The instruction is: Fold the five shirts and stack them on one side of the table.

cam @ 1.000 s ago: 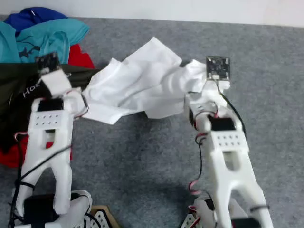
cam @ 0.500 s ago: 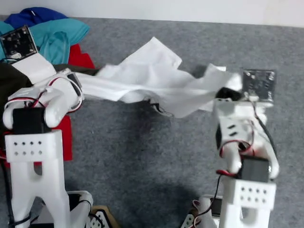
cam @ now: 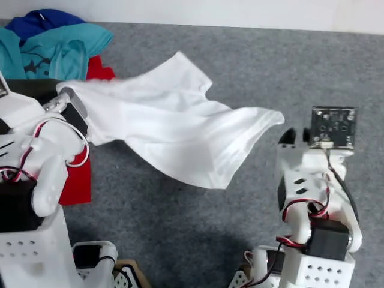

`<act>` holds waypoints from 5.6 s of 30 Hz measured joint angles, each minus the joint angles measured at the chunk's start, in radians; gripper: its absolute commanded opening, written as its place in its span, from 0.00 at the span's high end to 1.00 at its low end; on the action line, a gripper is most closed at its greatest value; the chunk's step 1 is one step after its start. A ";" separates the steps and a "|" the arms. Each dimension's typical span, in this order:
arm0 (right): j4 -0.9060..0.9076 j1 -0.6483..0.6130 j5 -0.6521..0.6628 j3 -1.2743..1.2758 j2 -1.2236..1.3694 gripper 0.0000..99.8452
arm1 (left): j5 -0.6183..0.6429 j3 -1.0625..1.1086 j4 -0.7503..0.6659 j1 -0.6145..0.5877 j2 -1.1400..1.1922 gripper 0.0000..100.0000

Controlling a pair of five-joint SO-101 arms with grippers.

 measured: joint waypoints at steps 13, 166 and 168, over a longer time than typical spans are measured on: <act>-0.146 -0.448 0.018 0.422 0.002 0.89 | 0.000 0.278 -0.092 -0.003 -0.005 0.99; -0.730 -0.104 0.031 0.092 0.370 0.99 | 0.137 0.486 -1.218 -0.023 0.201 0.99; -0.770 -0.104 0.031 0.092 0.437 0.99 | 0.137 0.528 -1.224 -0.021 0.201 0.99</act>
